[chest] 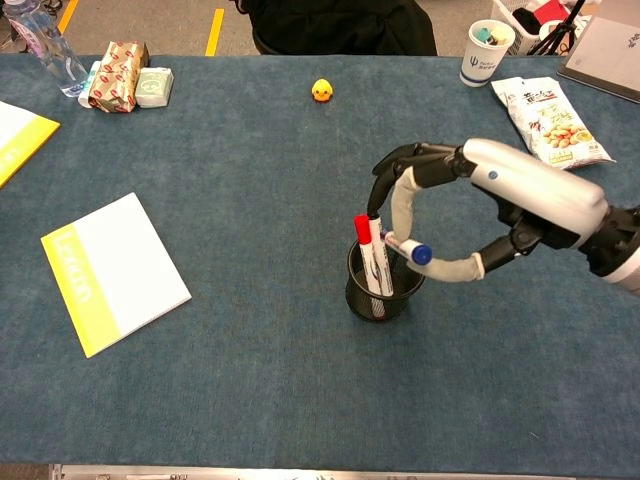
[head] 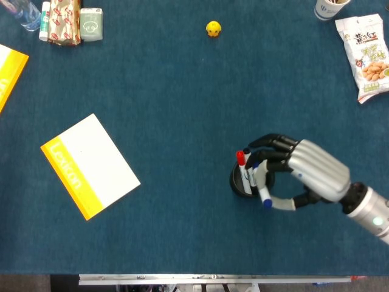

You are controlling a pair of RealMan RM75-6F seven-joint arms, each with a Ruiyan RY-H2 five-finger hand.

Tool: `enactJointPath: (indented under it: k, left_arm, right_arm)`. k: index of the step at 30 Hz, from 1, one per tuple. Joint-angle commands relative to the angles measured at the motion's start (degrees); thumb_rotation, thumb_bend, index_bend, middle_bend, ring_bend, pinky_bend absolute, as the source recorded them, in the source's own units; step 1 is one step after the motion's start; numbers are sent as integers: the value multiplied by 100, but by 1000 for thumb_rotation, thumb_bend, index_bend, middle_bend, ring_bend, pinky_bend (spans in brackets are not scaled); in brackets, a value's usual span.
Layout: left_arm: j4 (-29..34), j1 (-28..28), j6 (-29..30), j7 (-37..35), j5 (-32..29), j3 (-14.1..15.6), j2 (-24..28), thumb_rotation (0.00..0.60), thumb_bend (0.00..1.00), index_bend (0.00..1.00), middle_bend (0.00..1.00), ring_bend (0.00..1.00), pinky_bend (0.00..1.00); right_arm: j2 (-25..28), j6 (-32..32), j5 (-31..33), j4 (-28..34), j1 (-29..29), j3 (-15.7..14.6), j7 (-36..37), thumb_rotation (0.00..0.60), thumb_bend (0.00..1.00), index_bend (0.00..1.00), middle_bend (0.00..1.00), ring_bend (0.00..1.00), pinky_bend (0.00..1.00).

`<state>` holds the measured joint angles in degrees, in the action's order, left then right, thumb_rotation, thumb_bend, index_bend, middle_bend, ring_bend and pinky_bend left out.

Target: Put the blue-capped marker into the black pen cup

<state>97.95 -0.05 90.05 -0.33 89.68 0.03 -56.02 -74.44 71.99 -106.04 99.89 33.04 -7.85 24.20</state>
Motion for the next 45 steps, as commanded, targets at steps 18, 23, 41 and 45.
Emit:
enactJointPath:
  k: [18,23,41,45]
  left_arm:
    - [-119,-25,-99,-95,-70,-10,-38,600,195,106,165,193,232]
    - [-122,-23,-123,-84,-101,-7,-42,600,195,106,165,193,232]
    - [-405,-156,-49,-121,25,-140,-330,600,195,106,165,193,232]
    - [-471,-192,-35,-90,44,-173,-422,600,195,106,165,193,232]
  right_arm:
    - [-494,-145,194,-493,-100,-52,154,600,230,333,236,93,0]
    - [-532,-100,236,-603,-145,9,-19,600,204,193,162,44,0]
    - [129,1099,1108,-1120,-1239,528,-2365,600,271,366,283,107,9]
    - [282,1264,1356,-1152,-1501,584,-2727,600,274,380,299,108,9]
